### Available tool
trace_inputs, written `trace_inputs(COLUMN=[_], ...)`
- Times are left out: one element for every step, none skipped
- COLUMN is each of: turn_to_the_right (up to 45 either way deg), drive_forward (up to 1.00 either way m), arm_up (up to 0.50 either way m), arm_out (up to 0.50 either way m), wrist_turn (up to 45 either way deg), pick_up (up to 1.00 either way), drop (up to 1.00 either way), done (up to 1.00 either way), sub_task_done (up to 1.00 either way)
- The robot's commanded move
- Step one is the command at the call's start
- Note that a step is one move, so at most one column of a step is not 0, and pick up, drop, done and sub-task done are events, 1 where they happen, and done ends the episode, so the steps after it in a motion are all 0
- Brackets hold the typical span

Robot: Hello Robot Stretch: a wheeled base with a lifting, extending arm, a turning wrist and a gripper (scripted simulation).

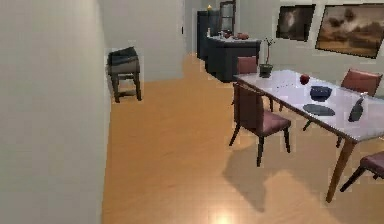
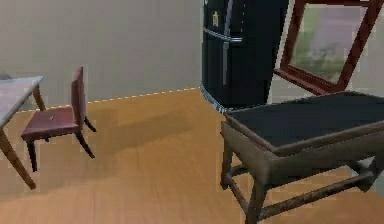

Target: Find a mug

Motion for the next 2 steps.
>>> trace_inputs(turn_to_the_right=[0.0, 0.0], drive_forward=[1.0, 1.0], arm_up=[0.0, 0.0], arm_out=[0.0, 0.0], wrist_turn=[0.0, 0.0], pick_up=[0.0, 0.0], drop=[0.0, 0.0], done=[0.0, 0.0], sub_task_done=[0.0, 0.0])
